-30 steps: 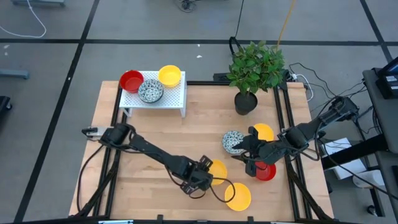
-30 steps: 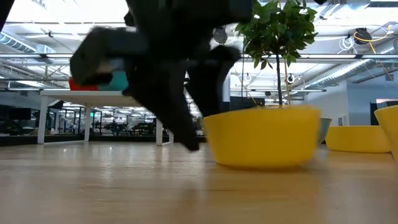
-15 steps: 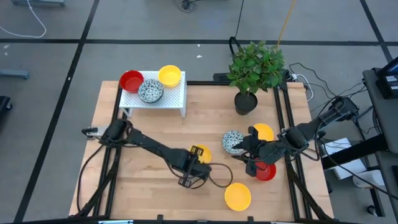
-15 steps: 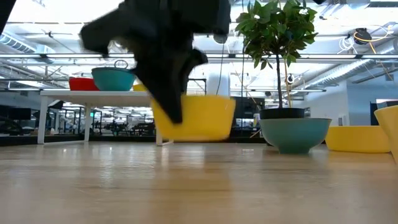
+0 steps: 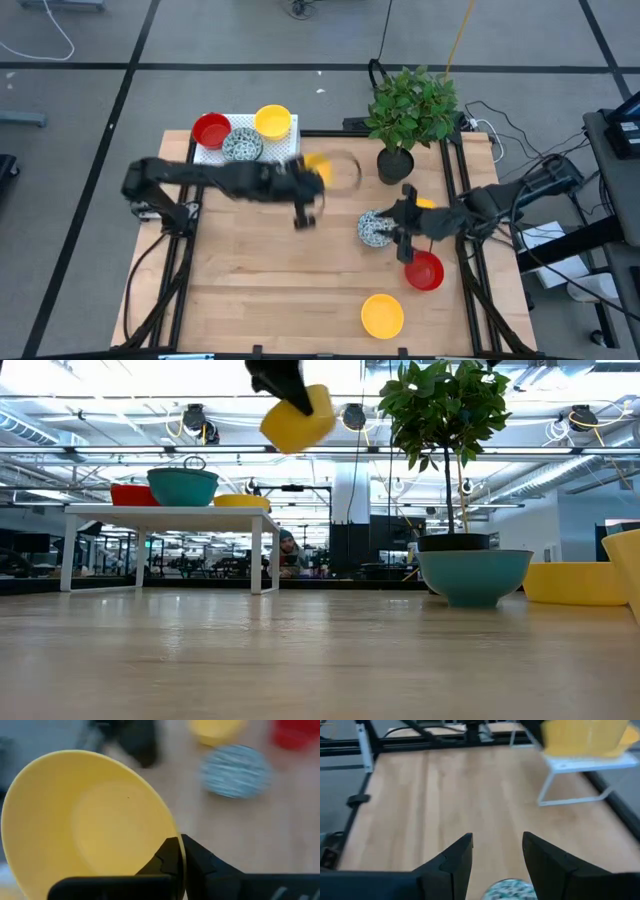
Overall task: Pick & Place Mini bowls
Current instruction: Stack the yellow bowl on the yellow bowl on the shelf
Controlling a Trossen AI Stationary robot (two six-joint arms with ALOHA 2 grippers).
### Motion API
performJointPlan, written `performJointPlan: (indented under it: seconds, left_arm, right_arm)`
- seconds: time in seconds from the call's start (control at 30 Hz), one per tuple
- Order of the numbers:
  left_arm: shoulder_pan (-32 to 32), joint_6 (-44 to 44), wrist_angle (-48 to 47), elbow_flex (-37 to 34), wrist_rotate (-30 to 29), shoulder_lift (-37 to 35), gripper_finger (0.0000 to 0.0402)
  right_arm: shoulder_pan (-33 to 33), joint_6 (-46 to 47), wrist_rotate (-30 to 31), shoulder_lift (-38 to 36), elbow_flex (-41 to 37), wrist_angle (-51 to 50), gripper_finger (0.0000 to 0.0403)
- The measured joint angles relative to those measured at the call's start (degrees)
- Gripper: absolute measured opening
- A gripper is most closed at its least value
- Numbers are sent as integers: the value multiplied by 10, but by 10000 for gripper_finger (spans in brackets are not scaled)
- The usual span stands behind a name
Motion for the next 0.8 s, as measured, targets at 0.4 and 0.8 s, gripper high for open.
performJointPlan:
  seconds: [0.4, 0.8]
  left_arm:
    - [268, -18, -8, 1, -9, -39, 14]
    - [342, 19, -48, 0, 58, 14, 20]
  right_arm:
    - [-131, -77, -1, -52, 0, -10, 160]
    - [-200, -116, -2, -52, 0, -9, 160]
